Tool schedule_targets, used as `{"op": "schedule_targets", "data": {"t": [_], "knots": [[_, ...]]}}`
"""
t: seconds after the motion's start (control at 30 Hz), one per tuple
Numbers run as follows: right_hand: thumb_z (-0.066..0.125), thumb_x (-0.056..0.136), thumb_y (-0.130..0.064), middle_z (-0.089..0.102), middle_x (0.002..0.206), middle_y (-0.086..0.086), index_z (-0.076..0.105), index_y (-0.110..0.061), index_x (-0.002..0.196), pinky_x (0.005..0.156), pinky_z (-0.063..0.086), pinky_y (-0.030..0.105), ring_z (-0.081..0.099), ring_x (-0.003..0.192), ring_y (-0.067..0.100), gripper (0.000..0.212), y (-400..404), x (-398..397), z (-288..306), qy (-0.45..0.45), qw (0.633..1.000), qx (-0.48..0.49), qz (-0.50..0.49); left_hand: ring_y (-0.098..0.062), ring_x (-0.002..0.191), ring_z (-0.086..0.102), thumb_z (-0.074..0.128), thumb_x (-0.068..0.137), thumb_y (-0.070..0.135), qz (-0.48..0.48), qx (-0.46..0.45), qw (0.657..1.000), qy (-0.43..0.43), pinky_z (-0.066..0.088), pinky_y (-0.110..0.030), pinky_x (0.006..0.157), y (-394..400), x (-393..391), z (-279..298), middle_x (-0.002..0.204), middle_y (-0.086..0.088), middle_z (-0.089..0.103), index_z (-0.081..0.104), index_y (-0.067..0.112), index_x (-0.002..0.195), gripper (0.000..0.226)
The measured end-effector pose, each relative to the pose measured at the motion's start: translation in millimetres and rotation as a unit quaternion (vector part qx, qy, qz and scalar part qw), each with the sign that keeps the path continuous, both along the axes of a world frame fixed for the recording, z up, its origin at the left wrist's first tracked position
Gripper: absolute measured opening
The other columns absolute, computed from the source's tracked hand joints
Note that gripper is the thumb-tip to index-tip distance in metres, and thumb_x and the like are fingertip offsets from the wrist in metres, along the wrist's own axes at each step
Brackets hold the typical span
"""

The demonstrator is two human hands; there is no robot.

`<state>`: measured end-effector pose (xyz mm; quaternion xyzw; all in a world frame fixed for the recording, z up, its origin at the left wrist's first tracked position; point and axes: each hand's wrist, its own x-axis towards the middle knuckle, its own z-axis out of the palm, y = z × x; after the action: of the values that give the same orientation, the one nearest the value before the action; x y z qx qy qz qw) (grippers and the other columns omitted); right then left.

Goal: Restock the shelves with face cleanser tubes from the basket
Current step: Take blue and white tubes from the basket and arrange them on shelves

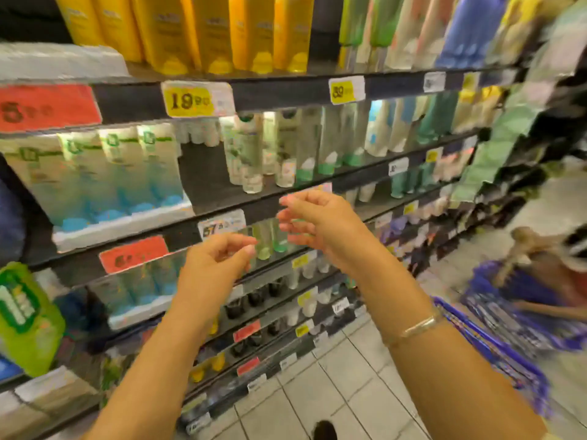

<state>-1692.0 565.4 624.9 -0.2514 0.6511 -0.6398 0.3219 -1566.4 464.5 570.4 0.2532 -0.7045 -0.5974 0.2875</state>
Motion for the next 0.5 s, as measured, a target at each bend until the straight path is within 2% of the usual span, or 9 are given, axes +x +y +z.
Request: {"op": "schedule_targets", "data": {"t": [0.17, 0.3, 0.4, 0.5], "knots": [[0.050, 0.095, -0.016, 0.058, 0.076, 0.002, 0.055, -0.015, 0.089, 0.058, 0.042, 0.021, 0.055, 0.063, 0.011, 0.008, 98.1, -30.5, -74.0, -0.090, 0.985, 0.089, -0.116, -0.011, 0.062, 0.058, 0.061, 0.088, 0.010, -0.109, 0.097, 0.985, -0.090, 0.047, -0.020, 0.057, 66.0, -44.6, -59.2, 0.069, -0.001, 0.065, 0.068, 0.019, 0.080, 0.015], [0.049, 0.095, -0.014, 0.058, 0.076, 0.003, 0.055, -0.014, 0.091, 0.056, 0.046, 0.019, 0.053, 0.064, 0.013, 0.006, 180.4, -66.6, -113.5, -0.162, 0.965, 0.087, -0.189, -0.004, 0.052, 0.053, 0.061, 0.088, 0.010, -0.186, 0.101, 0.966, -0.146, 0.042, -0.018, 0.055, 123.8, -92.0, -92.2, 0.052, 0.011, 0.060, 0.067, 0.016, 0.080, 0.011], [0.049, 0.093, -0.012, 0.056, 0.075, 0.004, 0.056, -0.015, 0.080, 0.062, 0.042, 0.024, 0.052, 0.065, 0.015, 0.015, 242.5, -101.8, -141.8, -0.198, 0.949, 0.080, -0.231, -0.005, 0.051, 0.055, 0.061, 0.087, 0.005, -0.218, 0.130, 0.950, -0.179, 0.045, -0.015, 0.053, 172.1, -137.0, -112.1, 0.054, 0.006, 0.059, 0.066, 0.011, 0.079, 0.011], [0.050, 0.092, -0.012, 0.057, 0.080, 0.008, 0.058, -0.011, 0.093, 0.064, 0.043, 0.025, 0.055, 0.068, 0.018, 0.008, 308.7, -138.6, -173.8, -0.225, 0.929, 0.100, -0.277, -0.009, 0.049, 0.056, 0.056, 0.088, -0.001, -0.244, 0.151, 0.930, -0.232, 0.042, -0.020, 0.052, 224.4, -186.2, -131.4, 0.062, -0.004, 0.057, 0.062, 0.011, 0.075, 0.019]]}}
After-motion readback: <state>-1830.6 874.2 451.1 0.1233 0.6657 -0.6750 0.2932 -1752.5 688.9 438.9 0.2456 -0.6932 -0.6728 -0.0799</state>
